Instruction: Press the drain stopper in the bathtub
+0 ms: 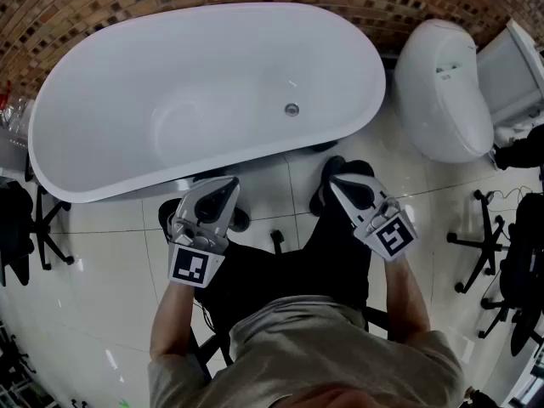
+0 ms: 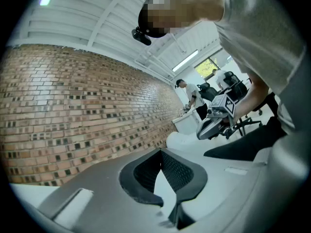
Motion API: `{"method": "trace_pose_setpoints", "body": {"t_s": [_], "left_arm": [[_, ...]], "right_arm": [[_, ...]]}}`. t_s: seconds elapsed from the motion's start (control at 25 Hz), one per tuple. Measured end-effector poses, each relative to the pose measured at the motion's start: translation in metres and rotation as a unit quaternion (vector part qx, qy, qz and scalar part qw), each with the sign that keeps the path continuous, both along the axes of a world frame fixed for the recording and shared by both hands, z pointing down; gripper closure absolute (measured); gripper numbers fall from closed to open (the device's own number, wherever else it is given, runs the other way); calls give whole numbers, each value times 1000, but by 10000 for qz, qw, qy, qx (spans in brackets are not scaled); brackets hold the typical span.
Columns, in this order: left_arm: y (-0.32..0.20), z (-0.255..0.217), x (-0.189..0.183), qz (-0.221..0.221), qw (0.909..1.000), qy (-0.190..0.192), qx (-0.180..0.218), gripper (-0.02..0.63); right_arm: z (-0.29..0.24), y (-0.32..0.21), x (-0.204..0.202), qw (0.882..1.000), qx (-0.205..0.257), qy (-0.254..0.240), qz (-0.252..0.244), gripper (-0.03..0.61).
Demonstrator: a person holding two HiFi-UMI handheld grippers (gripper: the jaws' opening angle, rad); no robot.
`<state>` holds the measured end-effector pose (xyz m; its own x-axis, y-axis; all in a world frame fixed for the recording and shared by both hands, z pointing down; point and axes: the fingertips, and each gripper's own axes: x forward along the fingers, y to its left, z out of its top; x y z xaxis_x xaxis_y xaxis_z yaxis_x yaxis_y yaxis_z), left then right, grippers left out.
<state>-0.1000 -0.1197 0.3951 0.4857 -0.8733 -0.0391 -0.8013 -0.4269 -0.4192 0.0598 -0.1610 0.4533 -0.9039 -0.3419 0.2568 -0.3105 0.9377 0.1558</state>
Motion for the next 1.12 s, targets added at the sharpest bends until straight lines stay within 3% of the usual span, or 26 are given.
{"method": "trace_pose_setpoints", "body": {"t_s": [0.2,0.4,0.56,0.68,0.8,0.88,1.0,1.12], "left_arm": [[-72,15,-73,-744,9956,-548,120,604],[-129,45,-125,-1640,9768,-1364,181,606],[-159,56,-133,-1848,9624,-1964,333,605],[-171,69,-130,-1830,9561,-2247,427,605],[-170,92,-120,-1745,9485,-2630,287,605],[-168,99,-110,-1638,9456,-2800,233,605],[-172,104,-101,-1514,9520,-2660,40,604],[-176,100,-103,-1523,9577,-2436,-150,604]], "right_arm": [[6,-58,-26,9998,-47,193,8,578],[34,-141,-45,9934,162,1133,13,578],[83,-213,-74,9768,393,2039,-516,578],[146,-256,-96,9476,440,2982,-1059,578],[230,-284,-109,9034,413,3909,-1713,578],[289,-300,-111,8750,156,4398,-2018,578],[369,-320,-104,8342,-216,5045,-2215,578],[430,-336,-100,8078,-383,5430,-2262,578]]}}
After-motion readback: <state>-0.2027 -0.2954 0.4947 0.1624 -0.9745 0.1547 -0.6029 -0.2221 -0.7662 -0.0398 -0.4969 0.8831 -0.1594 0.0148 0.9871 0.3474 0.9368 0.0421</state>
